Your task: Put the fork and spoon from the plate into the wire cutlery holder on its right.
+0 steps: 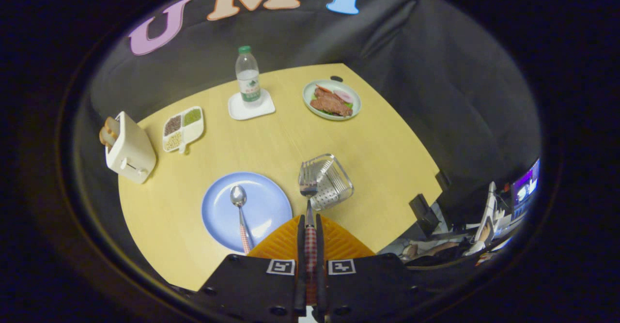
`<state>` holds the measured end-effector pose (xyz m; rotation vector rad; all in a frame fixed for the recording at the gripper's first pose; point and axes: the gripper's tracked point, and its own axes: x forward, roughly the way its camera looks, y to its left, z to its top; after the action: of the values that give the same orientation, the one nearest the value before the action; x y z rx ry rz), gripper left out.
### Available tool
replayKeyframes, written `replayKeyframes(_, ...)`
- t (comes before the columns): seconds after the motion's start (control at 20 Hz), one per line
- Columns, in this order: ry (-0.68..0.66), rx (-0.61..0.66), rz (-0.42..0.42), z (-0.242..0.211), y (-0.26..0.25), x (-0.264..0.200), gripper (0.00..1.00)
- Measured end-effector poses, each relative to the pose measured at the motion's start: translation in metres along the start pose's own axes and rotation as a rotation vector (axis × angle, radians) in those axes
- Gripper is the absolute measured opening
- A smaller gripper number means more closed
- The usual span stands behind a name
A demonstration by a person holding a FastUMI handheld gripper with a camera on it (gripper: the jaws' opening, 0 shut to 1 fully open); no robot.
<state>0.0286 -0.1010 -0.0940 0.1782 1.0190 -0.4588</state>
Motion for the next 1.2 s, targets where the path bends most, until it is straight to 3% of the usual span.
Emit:
replayKeyframes(0.25, 0.172, -0.012, -0.023, -0.004, -0.021, 0.043, 0.11)
replayKeyframes(0.6, 0.359, -0.171, 0.007, -0.004, -0.030, 0.088, 0.11)
replayKeyframes(0.95, 0.407, -0.247, 0.055, 0.012, -0.029, 0.116, 0.11)
replayKeyframes(1.1, 0.380, -0.212, 0.094, 0.020, -0.022, 0.119, 0.13)
replayKeyframes(1.2, 0.385, -0.241, 0.069, 0.020, -0.030, 0.121, 0.16)
